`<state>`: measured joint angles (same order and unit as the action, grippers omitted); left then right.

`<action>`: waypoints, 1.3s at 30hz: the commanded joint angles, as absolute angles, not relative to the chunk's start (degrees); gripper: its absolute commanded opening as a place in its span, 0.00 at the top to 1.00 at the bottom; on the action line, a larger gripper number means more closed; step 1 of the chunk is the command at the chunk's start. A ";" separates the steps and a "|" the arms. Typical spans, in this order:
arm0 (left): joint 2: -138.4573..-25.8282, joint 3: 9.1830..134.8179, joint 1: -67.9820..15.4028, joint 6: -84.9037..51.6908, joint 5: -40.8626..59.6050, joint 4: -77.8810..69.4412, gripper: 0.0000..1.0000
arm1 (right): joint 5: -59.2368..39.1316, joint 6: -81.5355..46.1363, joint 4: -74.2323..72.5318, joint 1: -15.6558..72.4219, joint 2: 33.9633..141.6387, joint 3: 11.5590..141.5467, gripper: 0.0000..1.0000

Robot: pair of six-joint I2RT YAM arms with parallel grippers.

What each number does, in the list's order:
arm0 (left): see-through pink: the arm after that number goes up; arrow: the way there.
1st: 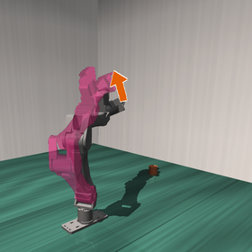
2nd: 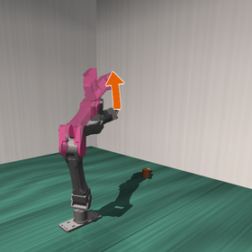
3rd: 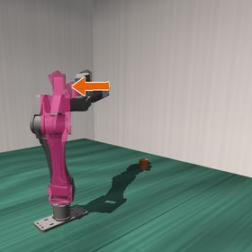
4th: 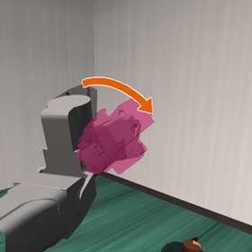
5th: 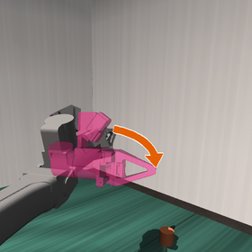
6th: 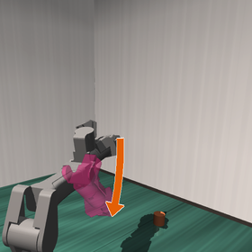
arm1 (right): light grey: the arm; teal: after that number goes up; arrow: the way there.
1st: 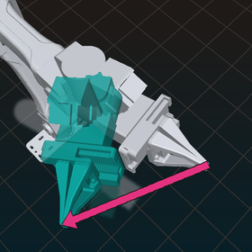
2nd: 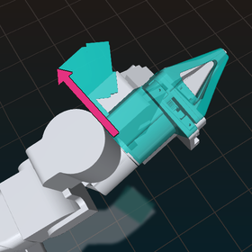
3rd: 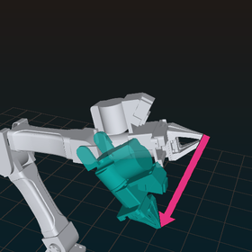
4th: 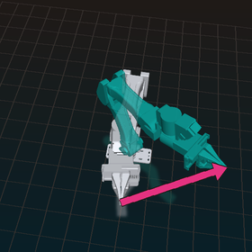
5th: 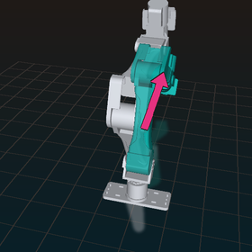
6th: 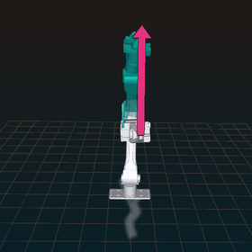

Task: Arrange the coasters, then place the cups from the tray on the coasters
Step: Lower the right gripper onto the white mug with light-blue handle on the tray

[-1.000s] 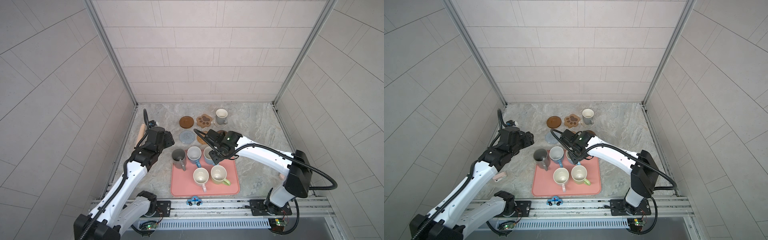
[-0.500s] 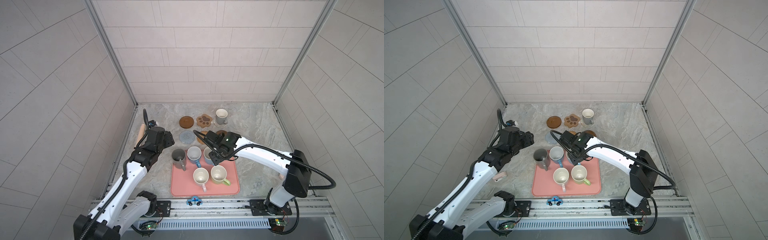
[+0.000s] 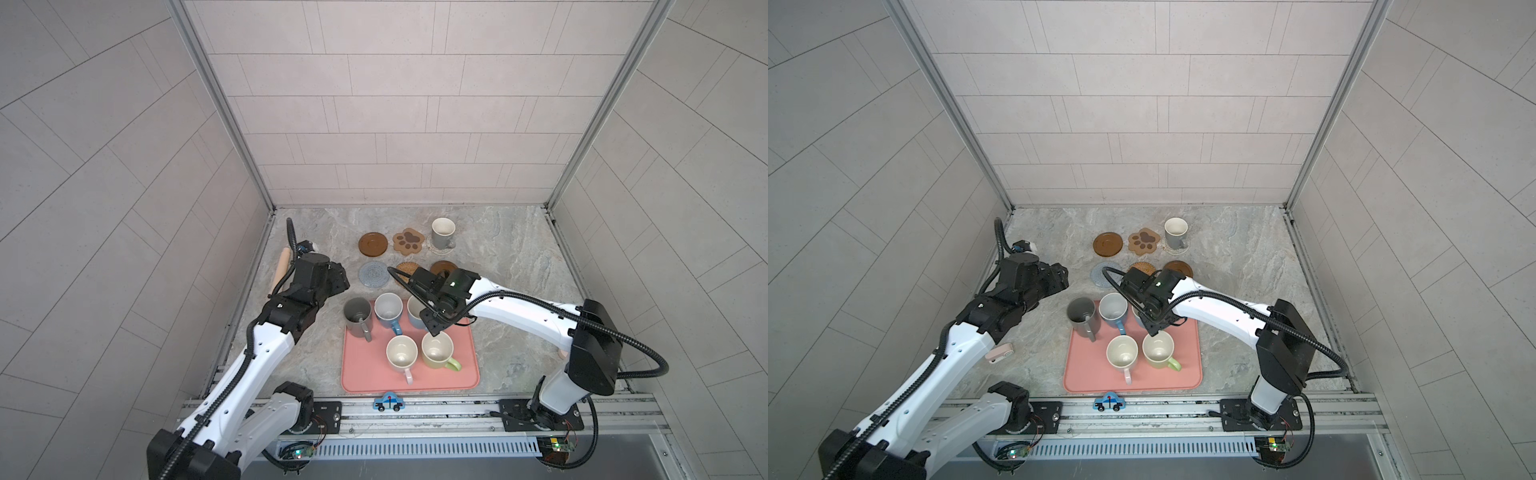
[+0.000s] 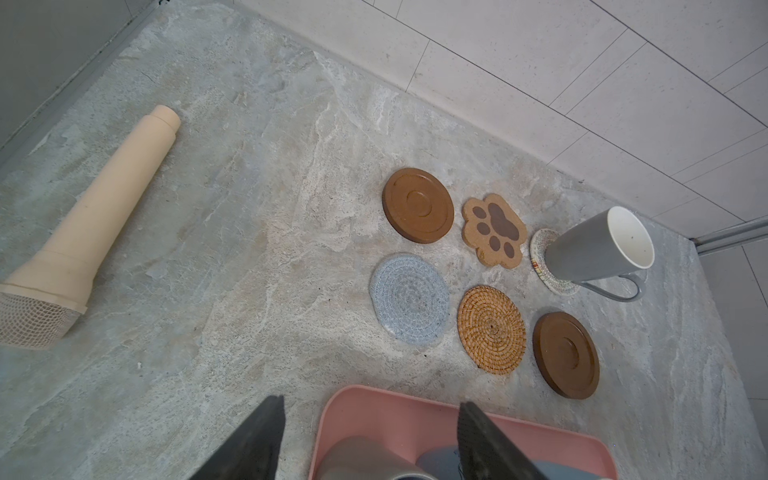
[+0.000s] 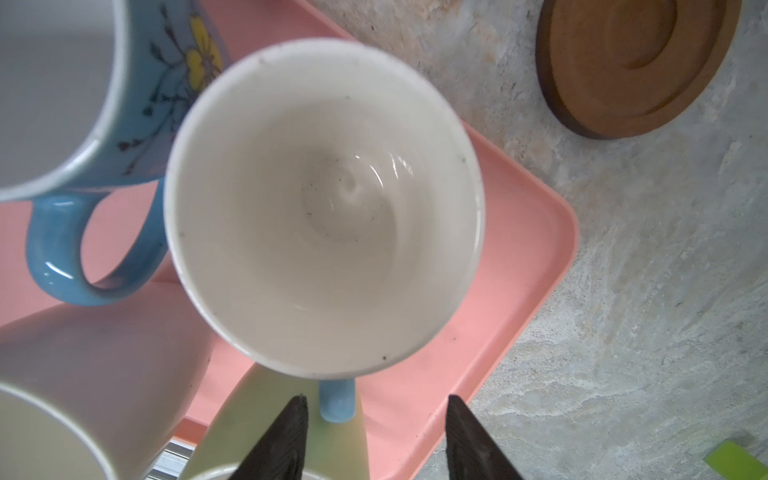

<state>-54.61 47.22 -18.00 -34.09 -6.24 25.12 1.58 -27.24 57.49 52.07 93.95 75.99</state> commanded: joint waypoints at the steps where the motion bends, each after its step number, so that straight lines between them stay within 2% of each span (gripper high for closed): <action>1: -54.45 47.38 -17.68 -34.89 -6.50 25.13 0.27 | 1.94 -27.38 57.96 52.38 94.41 76.37 0.44; 28: -52.18 47.46 -17.71 -34.63 -7.37 26.02 0.27 | 6.33 -25.03 58.85 51.09 96.59 76.11 0.47; 39: -52.12 47.35 -17.60 -34.70 -7.30 25.88 0.27 | 4.06 -23.19 56.89 49.66 96.23 74.67 0.50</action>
